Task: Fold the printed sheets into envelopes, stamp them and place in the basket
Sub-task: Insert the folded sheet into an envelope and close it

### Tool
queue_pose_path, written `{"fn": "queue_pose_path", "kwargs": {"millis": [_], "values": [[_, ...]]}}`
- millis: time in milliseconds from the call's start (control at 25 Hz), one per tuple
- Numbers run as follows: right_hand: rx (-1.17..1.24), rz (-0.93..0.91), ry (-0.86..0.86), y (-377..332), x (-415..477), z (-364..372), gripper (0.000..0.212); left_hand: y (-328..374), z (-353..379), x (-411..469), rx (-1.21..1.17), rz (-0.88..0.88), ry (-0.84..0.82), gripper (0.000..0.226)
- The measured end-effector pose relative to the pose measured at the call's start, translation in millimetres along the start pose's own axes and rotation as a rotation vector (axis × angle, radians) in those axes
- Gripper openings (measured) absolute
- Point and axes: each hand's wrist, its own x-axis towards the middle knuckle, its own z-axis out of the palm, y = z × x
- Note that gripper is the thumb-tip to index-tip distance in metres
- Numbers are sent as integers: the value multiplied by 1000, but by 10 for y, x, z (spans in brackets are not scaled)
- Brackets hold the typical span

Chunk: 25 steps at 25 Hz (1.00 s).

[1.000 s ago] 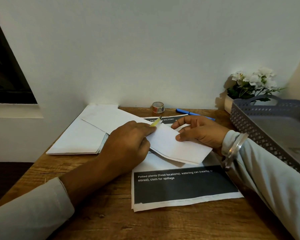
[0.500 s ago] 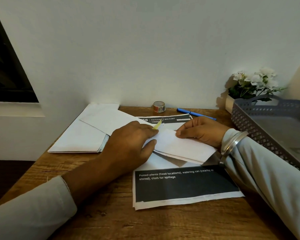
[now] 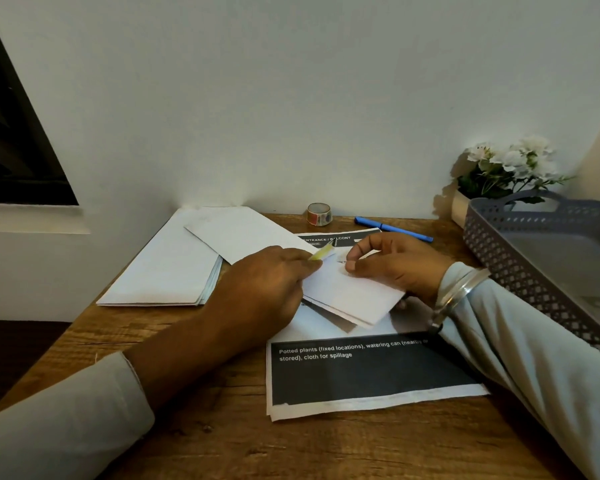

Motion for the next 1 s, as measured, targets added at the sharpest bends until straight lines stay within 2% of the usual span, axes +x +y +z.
{"fn": "queue_pose_path", "kwargs": {"millis": [80, 160, 280, 440, 640, 800, 1000], "values": [[86, 51, -120, 5, -49, -87, 20, -27, -3, 5, -11, -39, -4, 43], [124, 65, -145, 27, -51, -127, 21, -23, -20, -20, -26, -49, 19, 40], [181, 71, -70, 48, -13, -62, 20, -22, 26, -62, -19, 31, 94, 39], [336, 58, 17, 56, 40, 119, 18, 7, 64, -46, 22, 148, 112, 39], [455, 43, 36, 4, -5, 77, 27, -56, 63, -56, 12, 78, 152, 41], [436, 6, -17, -7, -26, -1, 23, -78, 60, -48, -1, 56, 169, 42], [475, -6, 38, -2, -18, 176, 29, 66, 44, -73, -41, 142, 184, 41]]}}
